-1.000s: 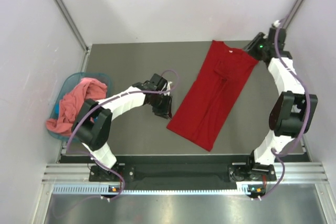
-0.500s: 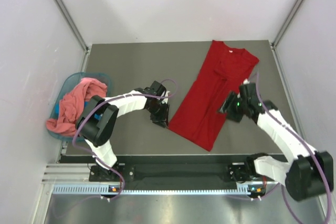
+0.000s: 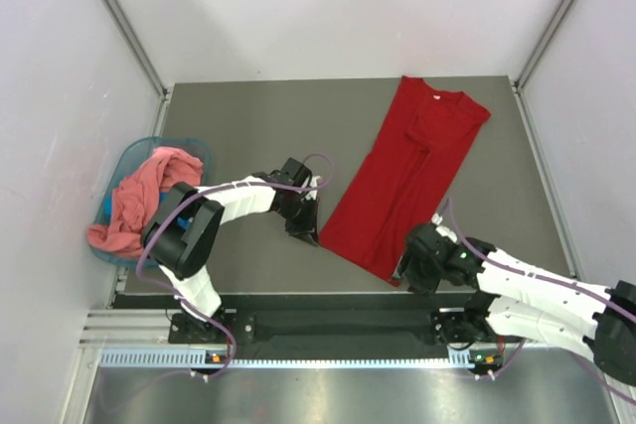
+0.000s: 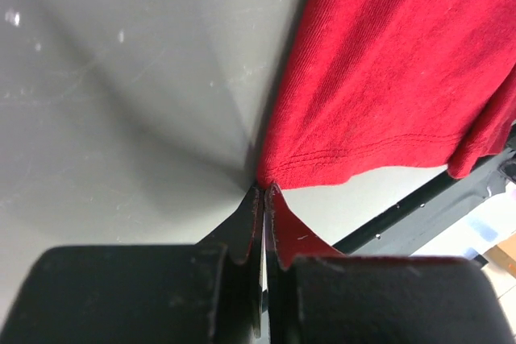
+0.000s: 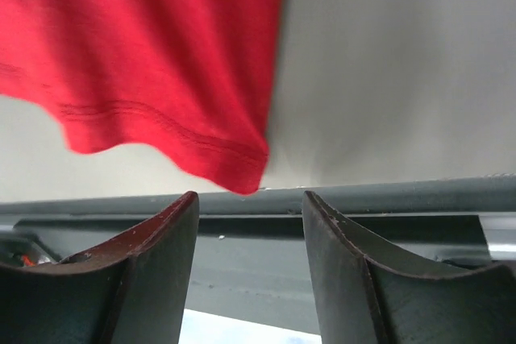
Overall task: Fold and stack the t-shirts
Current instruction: Fold the tshirt
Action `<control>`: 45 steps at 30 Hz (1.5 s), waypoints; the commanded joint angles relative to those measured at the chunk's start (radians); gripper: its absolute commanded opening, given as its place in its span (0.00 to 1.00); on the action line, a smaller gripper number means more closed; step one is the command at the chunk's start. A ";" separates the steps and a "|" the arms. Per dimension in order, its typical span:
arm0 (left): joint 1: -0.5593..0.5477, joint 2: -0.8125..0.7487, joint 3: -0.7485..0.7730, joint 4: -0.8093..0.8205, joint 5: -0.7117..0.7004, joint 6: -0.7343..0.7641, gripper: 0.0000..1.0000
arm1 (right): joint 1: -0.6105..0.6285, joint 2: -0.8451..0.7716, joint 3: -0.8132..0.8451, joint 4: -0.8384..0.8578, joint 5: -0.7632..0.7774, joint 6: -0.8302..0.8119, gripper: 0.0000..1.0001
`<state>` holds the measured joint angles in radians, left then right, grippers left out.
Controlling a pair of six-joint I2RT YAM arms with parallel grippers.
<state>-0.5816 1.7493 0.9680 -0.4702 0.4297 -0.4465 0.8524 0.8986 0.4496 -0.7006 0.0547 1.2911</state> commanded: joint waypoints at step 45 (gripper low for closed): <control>-0.106 -0.303 -0.273 0.171 0.099 -0.342 0.00 | 0.290 -0.147 0.004 -0.232 0.210 0.131 0.00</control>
<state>-0.6827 1.4788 0.6815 -0.3473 0.5064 -0.7422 1.1282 0.7200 0.4129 -0.9054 0.2276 1.4498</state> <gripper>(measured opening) 0.012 0.007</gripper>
